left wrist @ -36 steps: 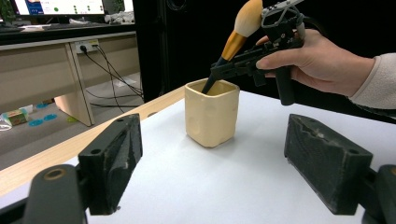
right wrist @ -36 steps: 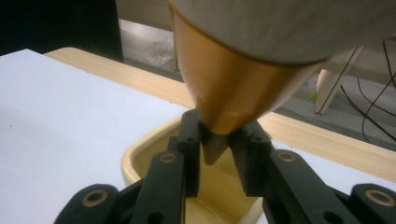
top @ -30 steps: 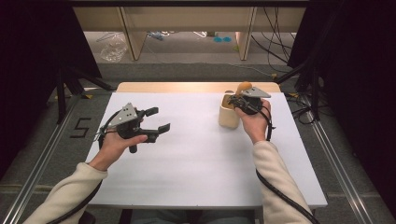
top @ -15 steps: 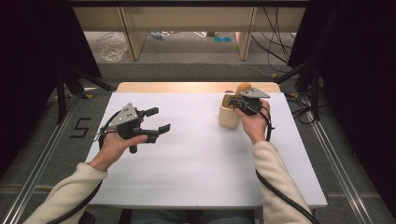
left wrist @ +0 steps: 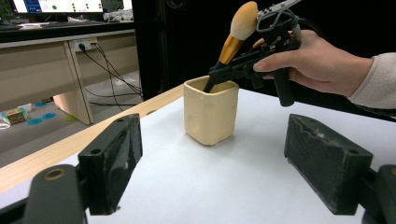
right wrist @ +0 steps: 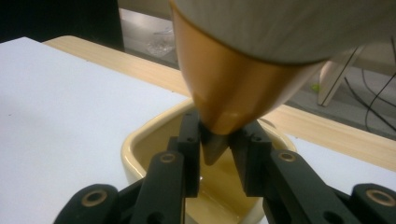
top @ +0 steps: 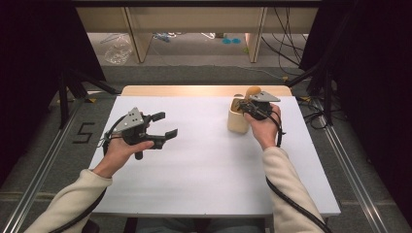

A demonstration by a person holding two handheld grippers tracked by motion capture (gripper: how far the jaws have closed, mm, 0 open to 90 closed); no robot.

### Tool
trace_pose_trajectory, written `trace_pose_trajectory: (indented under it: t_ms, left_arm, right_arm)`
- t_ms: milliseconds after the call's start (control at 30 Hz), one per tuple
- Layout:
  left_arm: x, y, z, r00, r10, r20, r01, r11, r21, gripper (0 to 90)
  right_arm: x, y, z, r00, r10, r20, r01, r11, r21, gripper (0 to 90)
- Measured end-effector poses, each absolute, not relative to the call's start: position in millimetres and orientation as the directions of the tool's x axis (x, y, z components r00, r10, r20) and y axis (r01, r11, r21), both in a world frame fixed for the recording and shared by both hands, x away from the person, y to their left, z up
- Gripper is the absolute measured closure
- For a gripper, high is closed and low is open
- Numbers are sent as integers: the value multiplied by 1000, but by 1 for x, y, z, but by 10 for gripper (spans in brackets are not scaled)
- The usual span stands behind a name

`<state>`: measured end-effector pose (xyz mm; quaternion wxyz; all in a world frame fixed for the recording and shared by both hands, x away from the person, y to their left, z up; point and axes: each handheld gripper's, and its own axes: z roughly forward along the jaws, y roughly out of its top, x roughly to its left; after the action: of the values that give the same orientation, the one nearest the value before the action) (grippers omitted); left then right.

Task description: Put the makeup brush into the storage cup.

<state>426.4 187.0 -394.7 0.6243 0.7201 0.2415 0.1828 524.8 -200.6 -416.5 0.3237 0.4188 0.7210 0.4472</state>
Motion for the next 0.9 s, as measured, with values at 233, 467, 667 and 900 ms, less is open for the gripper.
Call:
trace_pose_trajectory:
  t_ms: [233, 467, 667, 900]
  left_arm:
    - [426, 187, -395, 816, 577, -37, 120, -107, 987, 192]
    - [426, 187, -395, 817, 575, -36, 119, -108, 987, 192]
    - [426, 186, -395, 818, 575, -35, 121, -111, 986, 191]
    - [426, 189, -393, 815, 578, -34, 117, -107, 987, 191]
  right_arm:
    - [525, -201, -415, -447, 890, -87, 328, 254, 910, 752]
    - [525, -200, -416, -452, 888, -80, 332, 251, 909, 693]
    - [526, -201, -408, -488, 867, -99, 368, 308, 878, 38]
    - [522, -206, -401, -430, 899, -83, 303, 230, 925, 153]
